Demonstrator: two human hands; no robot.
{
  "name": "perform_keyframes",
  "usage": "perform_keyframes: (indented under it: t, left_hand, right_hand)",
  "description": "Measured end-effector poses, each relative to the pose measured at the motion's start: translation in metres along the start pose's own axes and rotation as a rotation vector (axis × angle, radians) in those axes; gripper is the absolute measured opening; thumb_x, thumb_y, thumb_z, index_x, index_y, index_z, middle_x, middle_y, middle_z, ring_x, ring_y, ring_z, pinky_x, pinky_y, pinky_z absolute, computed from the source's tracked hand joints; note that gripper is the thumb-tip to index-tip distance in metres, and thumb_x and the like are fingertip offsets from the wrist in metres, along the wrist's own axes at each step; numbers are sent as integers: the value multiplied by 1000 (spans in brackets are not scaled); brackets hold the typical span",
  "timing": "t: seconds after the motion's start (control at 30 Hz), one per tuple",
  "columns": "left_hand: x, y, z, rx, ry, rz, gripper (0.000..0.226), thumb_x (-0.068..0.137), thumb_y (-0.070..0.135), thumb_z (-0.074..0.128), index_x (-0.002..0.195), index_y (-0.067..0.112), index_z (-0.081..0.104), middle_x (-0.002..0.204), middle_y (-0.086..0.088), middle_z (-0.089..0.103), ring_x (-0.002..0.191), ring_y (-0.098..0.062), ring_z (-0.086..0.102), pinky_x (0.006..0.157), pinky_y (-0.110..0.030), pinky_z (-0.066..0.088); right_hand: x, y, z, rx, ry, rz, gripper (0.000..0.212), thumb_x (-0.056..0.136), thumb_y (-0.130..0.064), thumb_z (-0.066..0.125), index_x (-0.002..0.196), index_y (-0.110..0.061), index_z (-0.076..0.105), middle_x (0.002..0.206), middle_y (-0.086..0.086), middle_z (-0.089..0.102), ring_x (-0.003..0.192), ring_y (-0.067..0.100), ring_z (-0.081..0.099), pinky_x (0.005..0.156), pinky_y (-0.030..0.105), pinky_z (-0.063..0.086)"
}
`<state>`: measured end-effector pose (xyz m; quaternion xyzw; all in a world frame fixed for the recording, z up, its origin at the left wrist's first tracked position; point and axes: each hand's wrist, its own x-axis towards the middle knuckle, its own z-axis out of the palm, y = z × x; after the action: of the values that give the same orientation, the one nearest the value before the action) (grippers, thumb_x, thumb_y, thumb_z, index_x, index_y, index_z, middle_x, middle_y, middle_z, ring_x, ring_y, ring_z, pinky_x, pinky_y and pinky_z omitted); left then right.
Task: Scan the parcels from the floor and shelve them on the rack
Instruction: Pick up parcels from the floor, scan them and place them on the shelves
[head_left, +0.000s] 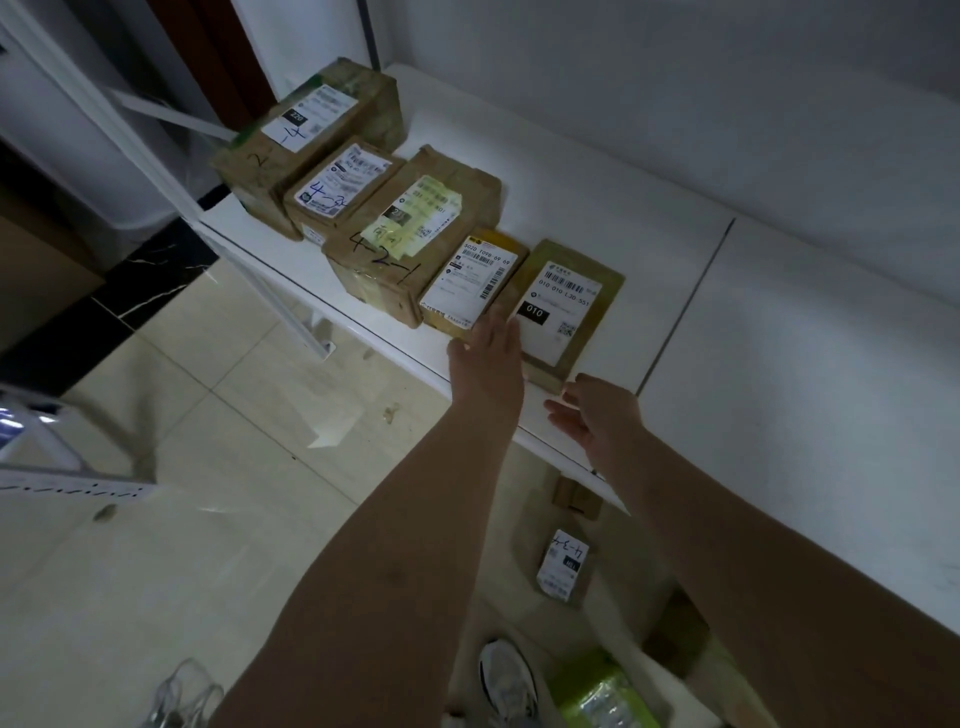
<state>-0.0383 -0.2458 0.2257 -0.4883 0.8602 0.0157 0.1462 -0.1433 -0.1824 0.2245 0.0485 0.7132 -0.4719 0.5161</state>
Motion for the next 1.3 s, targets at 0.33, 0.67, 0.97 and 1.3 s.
perform_keyframes:
  t: [0.33, 0.67, 0.97, 1.3]
  left_hand:
    - [-88, -21, 68, 46, -11, 85, 86, 103, 33, 47, 158, 5, -13, 165, -25, -7, 140, -34, 35, 101, -39, 42]
    - [-134, 26, 121, 43, -193, 128, 79, 104, 36, 46, 159, 6, -3, 166, -22, 2, 147, -35, 25, 112, -42, 34]
    - [-159, 118, 181, 56, -207, 217, 71, 102, 47, 47, 153, 6, 20, 151, -17, 33, 132, -30, 42, 99, -37, 42]
    - [-182, 338, 309, -130, -310, 463, 61, 100, 36, 53, 149, 8, 28, 149, -15, 38, 136, -33, 40, 102, -43, 39]
  right_hand:
    - [-30, 69, -53, 80, -173, -36, 15, 90, -10, 67, 103, -2, 68, 100, 18, 73, 81, 31, 75, 69, 36, 61]
    - [-39, 168, -133, -74, -26, -19, 20, 90, -9, 64, 105, 4, 69, 100, 21, 71, 85, 33, 68, 87, 44, 56]
    - [-6, 240, -241, -19, 292, -64, 7, 84, -18, 69, 77, -18, 68, 71, 5, 59, 67, 23, 55, 59, 33, 46]
    - [74, 373, -422, -113, 549, -70, 18, 93, -14, 57, 103, -4, 68, 107, 16, 66, 96, 31, 58, 89, 41, 47]
